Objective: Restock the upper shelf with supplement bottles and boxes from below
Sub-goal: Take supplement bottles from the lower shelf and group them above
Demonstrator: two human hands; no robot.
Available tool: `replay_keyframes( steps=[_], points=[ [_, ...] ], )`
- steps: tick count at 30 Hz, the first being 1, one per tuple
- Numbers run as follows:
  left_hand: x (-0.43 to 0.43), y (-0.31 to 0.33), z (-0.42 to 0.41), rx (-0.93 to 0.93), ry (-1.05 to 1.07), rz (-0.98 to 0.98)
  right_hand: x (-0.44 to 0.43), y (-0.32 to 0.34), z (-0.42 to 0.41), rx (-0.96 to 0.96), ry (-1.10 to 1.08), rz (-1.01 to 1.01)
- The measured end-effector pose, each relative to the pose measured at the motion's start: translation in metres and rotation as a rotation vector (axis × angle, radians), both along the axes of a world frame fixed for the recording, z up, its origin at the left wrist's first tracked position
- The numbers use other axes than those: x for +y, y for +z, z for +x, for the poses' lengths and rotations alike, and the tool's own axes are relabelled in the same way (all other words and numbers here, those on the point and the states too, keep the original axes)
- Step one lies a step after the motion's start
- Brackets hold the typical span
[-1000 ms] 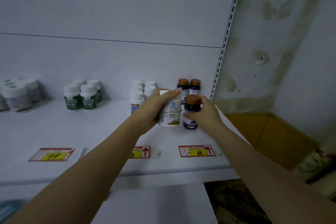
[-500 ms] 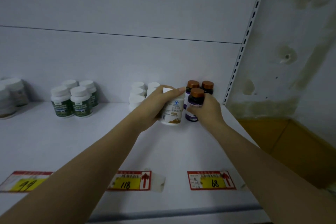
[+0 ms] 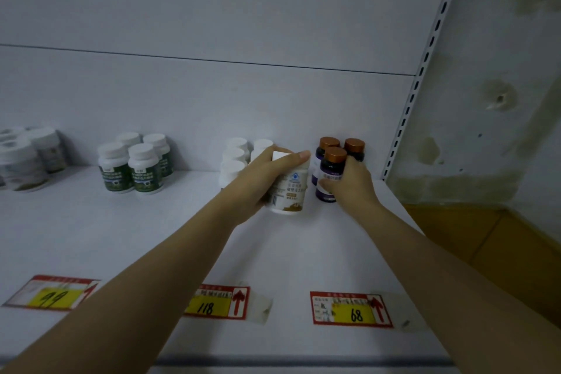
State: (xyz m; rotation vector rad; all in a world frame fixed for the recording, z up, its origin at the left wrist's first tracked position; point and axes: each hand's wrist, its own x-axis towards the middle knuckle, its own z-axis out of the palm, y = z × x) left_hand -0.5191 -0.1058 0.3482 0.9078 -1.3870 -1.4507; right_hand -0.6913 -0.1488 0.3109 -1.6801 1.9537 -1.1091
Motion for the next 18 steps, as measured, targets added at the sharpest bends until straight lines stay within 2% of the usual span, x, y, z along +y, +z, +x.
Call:
replay_keyframes(
  steps=[8, 14, 18],
  points=[
    [0.013, 0.004, 0.01, -0.004, 0.023, 0.011, 0.018, 0.003, -0.017, 0.01, 0.082, 0.047],
    [0.041, 0.004, 0.012, 0.002, 0.06, 0.002, 0.051, 0.008, -0.028, 0.4, 0.132, 0.31],
    [0.066, 0.007, 0.019, -0.011, 0.09, -0.023, 0.065, 0.015, -0.021, 0.531, 0.225, 0.369]
  ],
)
